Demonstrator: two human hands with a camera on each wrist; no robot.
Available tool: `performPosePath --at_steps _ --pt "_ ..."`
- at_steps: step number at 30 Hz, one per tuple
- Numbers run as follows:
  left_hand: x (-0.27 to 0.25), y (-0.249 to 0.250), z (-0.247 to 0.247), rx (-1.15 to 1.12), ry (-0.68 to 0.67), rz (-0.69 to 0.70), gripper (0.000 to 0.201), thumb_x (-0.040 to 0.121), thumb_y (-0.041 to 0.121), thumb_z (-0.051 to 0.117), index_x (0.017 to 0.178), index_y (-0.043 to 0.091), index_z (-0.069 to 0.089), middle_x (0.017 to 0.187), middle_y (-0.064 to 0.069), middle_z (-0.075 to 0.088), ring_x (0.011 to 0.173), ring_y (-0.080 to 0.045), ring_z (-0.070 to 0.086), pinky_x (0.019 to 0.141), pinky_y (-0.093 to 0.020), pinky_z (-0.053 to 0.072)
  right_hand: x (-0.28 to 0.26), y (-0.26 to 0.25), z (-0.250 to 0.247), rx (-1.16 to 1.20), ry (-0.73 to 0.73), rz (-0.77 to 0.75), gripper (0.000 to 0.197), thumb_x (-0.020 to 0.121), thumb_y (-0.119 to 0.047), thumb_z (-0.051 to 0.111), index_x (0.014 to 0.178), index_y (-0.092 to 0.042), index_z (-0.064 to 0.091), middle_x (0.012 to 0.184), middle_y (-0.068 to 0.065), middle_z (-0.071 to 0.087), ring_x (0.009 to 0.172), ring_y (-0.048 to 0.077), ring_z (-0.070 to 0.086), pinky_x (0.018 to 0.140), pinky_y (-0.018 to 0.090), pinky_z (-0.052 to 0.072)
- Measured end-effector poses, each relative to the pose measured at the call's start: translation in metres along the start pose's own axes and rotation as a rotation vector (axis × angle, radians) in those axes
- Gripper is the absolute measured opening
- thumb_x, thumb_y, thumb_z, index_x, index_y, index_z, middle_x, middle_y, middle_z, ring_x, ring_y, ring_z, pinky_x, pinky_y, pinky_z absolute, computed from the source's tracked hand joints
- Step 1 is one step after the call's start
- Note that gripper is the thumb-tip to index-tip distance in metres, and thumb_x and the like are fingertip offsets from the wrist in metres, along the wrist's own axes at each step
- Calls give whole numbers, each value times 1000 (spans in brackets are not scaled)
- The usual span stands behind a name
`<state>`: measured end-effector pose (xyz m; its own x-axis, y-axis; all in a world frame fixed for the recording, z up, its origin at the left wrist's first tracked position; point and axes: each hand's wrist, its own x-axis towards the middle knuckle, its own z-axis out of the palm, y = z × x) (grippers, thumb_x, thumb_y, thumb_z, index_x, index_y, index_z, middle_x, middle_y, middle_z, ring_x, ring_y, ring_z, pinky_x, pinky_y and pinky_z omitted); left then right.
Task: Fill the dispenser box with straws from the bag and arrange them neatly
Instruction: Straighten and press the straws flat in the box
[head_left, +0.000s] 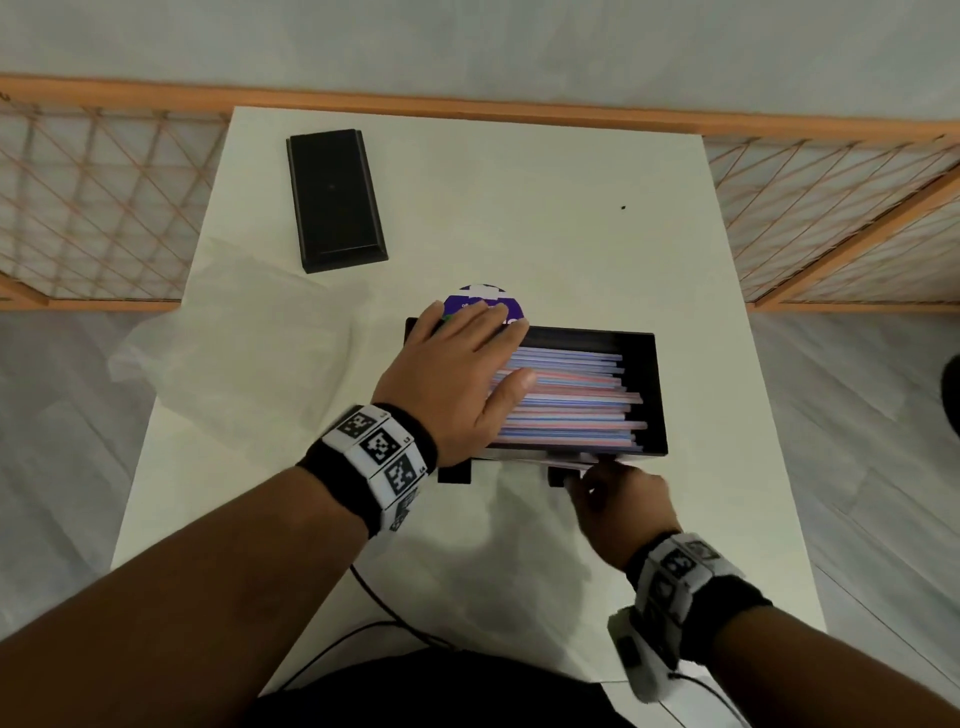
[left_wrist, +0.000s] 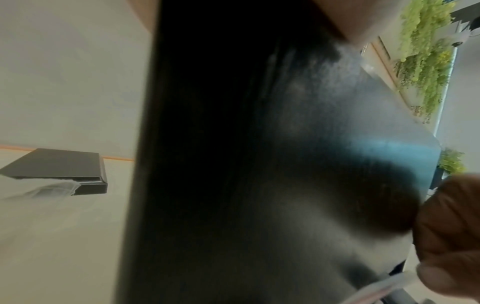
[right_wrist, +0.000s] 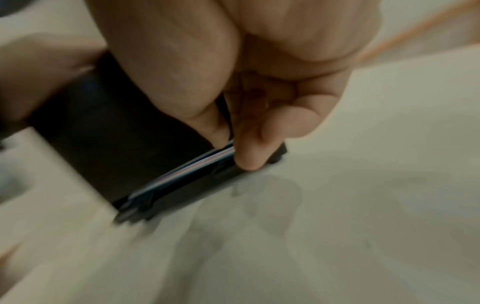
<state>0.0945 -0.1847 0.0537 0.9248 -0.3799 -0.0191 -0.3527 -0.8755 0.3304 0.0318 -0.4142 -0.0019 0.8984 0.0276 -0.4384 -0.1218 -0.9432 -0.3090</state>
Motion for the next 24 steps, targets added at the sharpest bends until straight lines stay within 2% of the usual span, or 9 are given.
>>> performPosePath --at_steps 1,2,4,6,8,11,15,19,24 --pt "0 0 0 -1 1 1 69 101 56 15 150 17 43 155 -5 45 146 -24 35 122 -49 15 5 8 3 44 13 100 36 92 -50 54 68 -24 61 75 2 73 82 28 69 66 26 39" --pt "0 0 0 -3 3 3 69 101 56 15 150 16 44 155 -6 45 146 -25 35 122 -49 16 8 14 5 110 -6 206 36 89 -57 56 78 -25 66 75 0 74 84 22 70 71 25 44" --pt "0 0 0 -4 7 6 69 101 55 17 149 16 45 154 -7 47 145 -26 37 121 -49 17 7 15 7 276 -52 397 55 85 -65 59 115 -19 66 77 0 76 77 13 73 77 24 53" --pt "1 0 0 -5 11 5 68 101 54 17 149 15 46 153 -7 48 144 -26 38 121 -49 17 3 8 7 468 -75 494 67 86 -58 64 135 -12 54 69 0 75 57 13 71 69 27 58" --pt "1 0 1 -7 14 4 68 101 54 17 148 16 47 152 -6 48 144 -25 39 120 -48 17 3 7 9 714 -37 520 65 89 -44 68 140 -9 49 67 1 74 54 21 71 66 35 60" --pt "1 0 1 -7 13 0 67 101 54 17 149 17 46 152 -4 48 143 -24 39 121 -46 15 7 8 10 958 41 568 46 92 -28 69 131 -6 59 74 8 74 49 24 66 52 32 54" --pt "1 0 1 -9 14 -5 67 100 54 18 149 17 46 151 -2 49 142 -23 40 121 -45 16 6 7 10 994 57 608 20 92 -25 70 97 -6 73 64 6 71 44 18 57 50 29 50" --pt "2 -1 2 -1 12 -10 67 100 54 17 149 18 46 151 -1 49 142 -22 40 121 -45 16 6 6 14 1086 63 609 19 91 -21 71 85 -3 70 69 11 72 49 23 60 51 31 51" --pt "1 0 1 -11 14 -10 69 99 56 16 149 18 46 152 -2 48 143 -22 38 121 -43 14 -4 6 4 1263 59 512 13 90 -2 65 78 1 60 66 20 62 43 23 49 46 28 39"
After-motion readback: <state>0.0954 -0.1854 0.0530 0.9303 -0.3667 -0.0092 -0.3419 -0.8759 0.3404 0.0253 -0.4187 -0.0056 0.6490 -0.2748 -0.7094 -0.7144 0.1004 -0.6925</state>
